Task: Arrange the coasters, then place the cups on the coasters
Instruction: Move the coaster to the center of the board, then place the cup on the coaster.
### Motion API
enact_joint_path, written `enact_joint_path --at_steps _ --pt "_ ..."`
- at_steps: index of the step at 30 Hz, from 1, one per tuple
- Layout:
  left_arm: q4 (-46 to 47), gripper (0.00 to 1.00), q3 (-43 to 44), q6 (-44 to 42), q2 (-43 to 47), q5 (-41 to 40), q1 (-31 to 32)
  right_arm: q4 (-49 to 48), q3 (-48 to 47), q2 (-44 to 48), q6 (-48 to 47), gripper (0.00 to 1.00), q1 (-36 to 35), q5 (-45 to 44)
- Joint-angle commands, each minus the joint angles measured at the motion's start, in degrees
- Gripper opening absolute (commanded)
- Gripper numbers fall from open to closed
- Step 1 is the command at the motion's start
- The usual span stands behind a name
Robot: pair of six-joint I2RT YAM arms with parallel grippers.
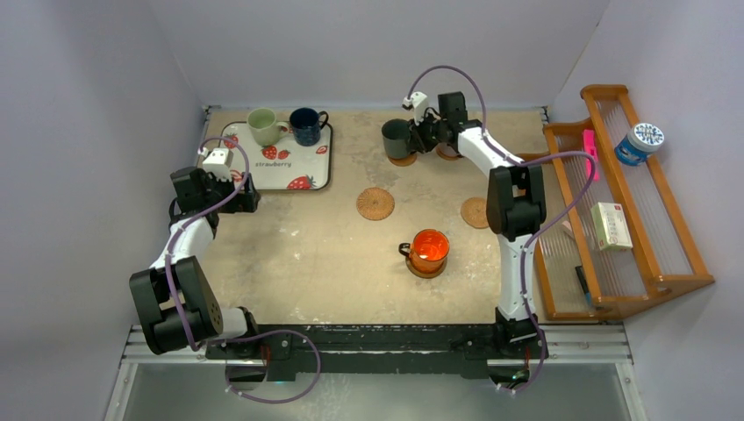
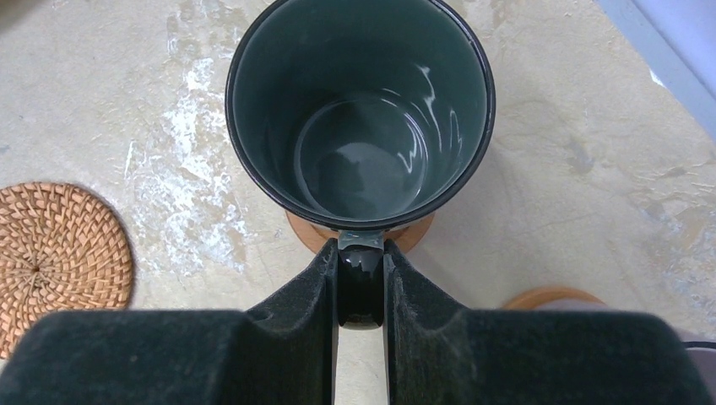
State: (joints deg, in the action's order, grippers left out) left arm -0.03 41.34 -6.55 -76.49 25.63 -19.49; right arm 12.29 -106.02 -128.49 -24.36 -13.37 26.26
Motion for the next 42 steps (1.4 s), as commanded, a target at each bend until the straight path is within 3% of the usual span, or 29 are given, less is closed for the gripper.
enact_joint_path --at_steps 1,13,25,42 --pt "2.1 1.00 -0.1 0.5 0.5 1.9 -0.3 -2.9 0.9 4.1 -0.9 0.00 0.2 0.1" --pt "2.2 1.00 -0.1 0.5 0.5 1.8 -0.3 -8.1 2.2 5.2 2.6 0.00 0.2 2.1" --pt "2.2 1.00 -0.3 0.5 1.0 1.6 -0.3 -4.1 -8.6 5.6 7.3 0.00 0.4 4.5" --pt "2.2 1.00 -0.3 0.5 1.0 2.0 -0.3 -8.7 5.7 10.3 4.0 0.00 1.2 4.6"
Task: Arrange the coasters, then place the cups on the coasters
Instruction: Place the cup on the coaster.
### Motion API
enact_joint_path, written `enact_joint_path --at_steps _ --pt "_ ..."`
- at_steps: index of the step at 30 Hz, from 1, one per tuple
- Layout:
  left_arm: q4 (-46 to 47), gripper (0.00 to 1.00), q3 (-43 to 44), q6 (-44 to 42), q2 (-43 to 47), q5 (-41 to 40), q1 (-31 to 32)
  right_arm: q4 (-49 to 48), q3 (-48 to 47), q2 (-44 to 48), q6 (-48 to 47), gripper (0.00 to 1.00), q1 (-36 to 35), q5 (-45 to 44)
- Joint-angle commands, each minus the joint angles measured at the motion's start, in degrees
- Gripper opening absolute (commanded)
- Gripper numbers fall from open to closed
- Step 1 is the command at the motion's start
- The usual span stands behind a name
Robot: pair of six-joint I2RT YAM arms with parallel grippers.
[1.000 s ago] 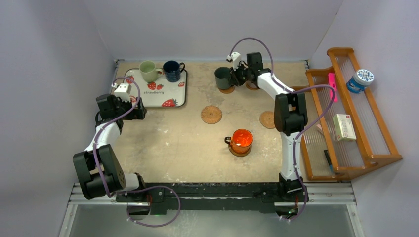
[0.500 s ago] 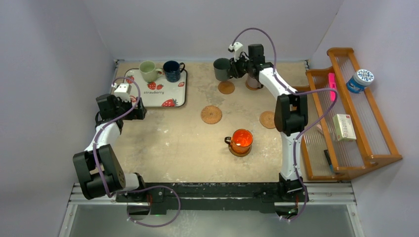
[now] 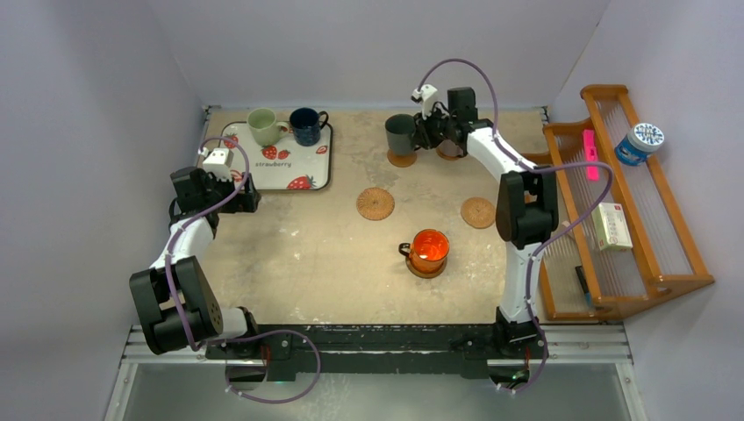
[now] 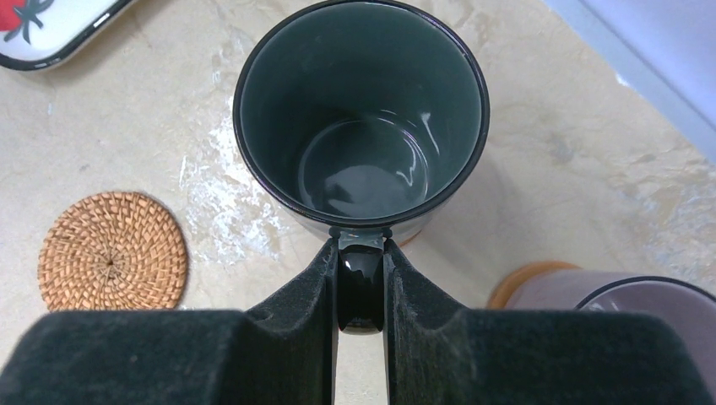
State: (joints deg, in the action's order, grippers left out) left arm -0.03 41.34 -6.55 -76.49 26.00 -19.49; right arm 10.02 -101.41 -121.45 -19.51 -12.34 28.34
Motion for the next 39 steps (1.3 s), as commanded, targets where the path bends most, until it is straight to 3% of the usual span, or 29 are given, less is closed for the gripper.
enact_joint_path --at_steps 1,28,39 --pt "2.2 1.00 -0.3 0.5 1.0 1.6 -0.3 -6.7 1.4 2.9 -0.8 0.00 0.2 2.3" --pt "2.4 1.00 -0.1 0.5 0.3 1.5 -0.3 -7.8 3.3 -4.3 -3.9 0.00 0.0 -3.0" --pt "2.5 1.00 0.0 0.5 -0.2 1.4 -0.3 -5.6 -0.1 -7.3 -2.8 0.00 -0.8 -3.4"
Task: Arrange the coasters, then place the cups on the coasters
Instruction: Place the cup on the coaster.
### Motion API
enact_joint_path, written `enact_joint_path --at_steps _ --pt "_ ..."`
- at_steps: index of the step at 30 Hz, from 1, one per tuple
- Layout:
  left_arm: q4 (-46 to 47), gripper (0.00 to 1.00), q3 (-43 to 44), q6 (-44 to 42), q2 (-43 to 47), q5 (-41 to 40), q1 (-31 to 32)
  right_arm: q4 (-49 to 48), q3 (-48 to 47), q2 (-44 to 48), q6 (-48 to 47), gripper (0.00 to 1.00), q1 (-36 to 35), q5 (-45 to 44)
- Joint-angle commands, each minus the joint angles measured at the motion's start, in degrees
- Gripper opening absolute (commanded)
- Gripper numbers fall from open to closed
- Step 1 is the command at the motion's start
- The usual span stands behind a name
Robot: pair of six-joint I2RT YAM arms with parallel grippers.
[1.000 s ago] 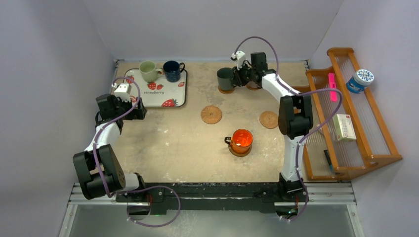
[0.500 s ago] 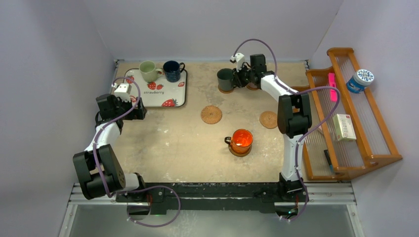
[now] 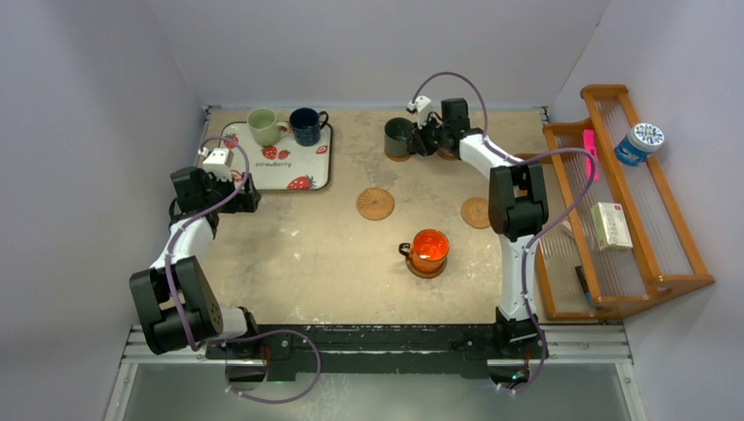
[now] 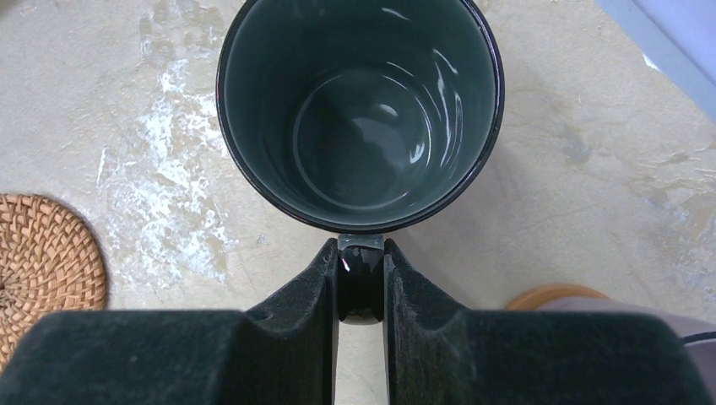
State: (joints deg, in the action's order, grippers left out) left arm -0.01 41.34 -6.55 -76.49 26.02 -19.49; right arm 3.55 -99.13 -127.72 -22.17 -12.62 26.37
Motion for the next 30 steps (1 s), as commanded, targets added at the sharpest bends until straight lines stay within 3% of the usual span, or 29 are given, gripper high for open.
enact_joint_path --at_steps 1,30 --pt "2.5 1.00 0.0 0.5 -0.2 1.4 -0.3 1.0 -2.5 -1.0 -0.1 0.00 -0.5 -1.5" --pt "2.4 1.00 0.0 0.6 -0.1 1.6 -0.3 -0.5 0.8 3.9 0.9 0.00 -0.5 -0.1"
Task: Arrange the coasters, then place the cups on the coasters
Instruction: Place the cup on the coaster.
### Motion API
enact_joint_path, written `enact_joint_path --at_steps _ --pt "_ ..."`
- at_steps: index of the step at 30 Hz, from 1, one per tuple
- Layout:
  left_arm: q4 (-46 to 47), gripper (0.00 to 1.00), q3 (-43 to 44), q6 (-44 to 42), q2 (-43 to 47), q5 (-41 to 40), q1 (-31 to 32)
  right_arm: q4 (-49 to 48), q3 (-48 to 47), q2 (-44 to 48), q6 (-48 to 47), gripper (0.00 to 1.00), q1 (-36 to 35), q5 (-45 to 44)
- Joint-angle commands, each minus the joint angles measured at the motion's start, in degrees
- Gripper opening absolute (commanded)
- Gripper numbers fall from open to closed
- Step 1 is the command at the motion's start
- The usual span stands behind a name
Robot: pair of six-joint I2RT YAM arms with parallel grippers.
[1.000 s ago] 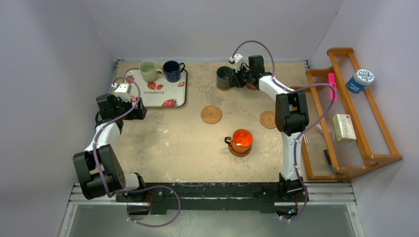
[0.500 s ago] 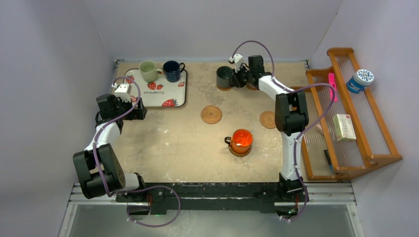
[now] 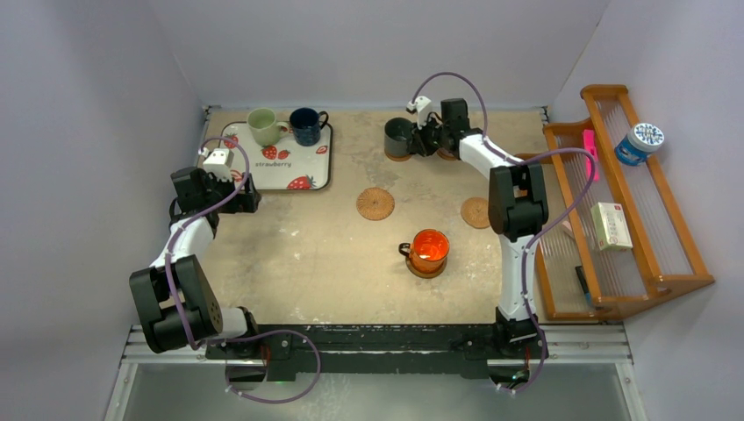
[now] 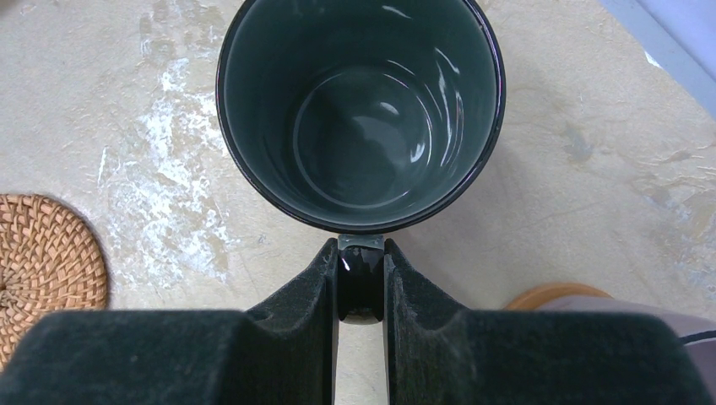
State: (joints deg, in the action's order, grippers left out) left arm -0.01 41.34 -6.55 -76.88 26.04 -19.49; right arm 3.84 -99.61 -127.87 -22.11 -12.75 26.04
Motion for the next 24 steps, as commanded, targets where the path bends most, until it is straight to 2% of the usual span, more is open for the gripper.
enact_joint_path --at_steps 1,15,24 --pt "2.5 1.00 0.0 0.6 0.2 1.6 -0.3 -1.8 1.3 4.1 1.4 0.00 -0.3 0.6" --pt "2.5 1.00 0.0 0.7 0.2 1.5 -0.3 0.8 -5.3 6.1 4.6 0.00 -0.3 3.9" --pt "2.3 1.00 -0.1 0.6 0.8 1.6 -0.3 0.0 -2.6 7.4 3.9 0.00 -0.3 3.8"
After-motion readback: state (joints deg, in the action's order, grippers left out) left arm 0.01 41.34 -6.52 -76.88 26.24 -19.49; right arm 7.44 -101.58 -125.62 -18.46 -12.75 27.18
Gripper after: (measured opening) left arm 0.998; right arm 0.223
